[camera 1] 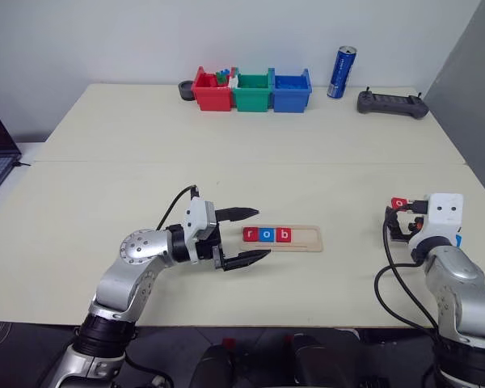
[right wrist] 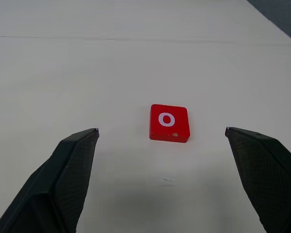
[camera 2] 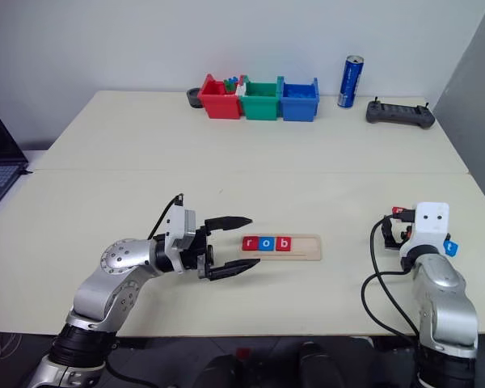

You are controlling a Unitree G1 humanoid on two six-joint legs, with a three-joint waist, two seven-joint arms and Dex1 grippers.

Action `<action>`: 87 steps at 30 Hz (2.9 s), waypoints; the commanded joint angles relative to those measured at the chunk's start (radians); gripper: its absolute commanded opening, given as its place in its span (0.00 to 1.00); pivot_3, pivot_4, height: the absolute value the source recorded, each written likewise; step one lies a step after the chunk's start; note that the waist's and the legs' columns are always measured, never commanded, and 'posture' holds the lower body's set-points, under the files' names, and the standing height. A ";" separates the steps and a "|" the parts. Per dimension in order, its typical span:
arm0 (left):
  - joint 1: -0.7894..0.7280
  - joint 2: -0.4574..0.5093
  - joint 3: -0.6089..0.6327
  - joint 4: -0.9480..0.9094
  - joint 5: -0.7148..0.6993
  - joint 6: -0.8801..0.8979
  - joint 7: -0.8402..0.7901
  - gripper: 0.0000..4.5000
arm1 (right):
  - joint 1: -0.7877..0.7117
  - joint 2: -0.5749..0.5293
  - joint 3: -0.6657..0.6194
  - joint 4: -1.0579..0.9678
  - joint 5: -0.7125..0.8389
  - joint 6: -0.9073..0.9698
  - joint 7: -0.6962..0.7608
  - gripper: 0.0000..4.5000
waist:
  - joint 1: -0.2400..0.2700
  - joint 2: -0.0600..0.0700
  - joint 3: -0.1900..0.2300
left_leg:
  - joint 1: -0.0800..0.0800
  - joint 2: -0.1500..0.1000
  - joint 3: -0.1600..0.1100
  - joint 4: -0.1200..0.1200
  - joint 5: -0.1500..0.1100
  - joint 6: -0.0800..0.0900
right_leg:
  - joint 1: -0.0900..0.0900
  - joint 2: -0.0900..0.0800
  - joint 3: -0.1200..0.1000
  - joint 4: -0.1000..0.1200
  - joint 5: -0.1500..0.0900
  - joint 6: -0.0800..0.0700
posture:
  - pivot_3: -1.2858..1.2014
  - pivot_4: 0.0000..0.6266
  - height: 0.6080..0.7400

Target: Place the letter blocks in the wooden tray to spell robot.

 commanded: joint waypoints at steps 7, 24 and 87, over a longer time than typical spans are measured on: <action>-0.004 0.002 0.006 -0.040 -0.004 -0.009 -0.001 1.00 | -0.170 0.015 -0.089 0.298 0.035 -0.091 -0.072 1.00 | 0.000 0.000 0.000 | 0.000 0.000 0.000 0.000 0.000 0.000 | 0.000 0.000 0.000 0.000 0.000 0.000 | 0.52 0.24 1.00; 0.016 0.010 0.022 -0.074 -0.005 -0.001 0.036 1.00 | -0.195 -0.006 -0.033 0.467 0.034 -0.204 -0.021 0.34 | -0.012 0.001 0.000 | 0.000 0.001 0.000 0.000 0.000 0.000 | 0.000 0.001 0.000 0.001 0.000 0.000 | 0.52 0.24 1.00; -0.032 0.102 0.004 -0.001 -0.001 -0.081 -0.178 1.00 | -0.023 -0.587 0.357 0.279 0.172 -0.488 1.218 0.99 | 0.005 -0.004 0.002 | 0.000 0.000 0.000 0.000 0.000 0.000 | 0.001 0.000 0.000 -0.002 0.000 0.000 | 0.52 0.24 1.00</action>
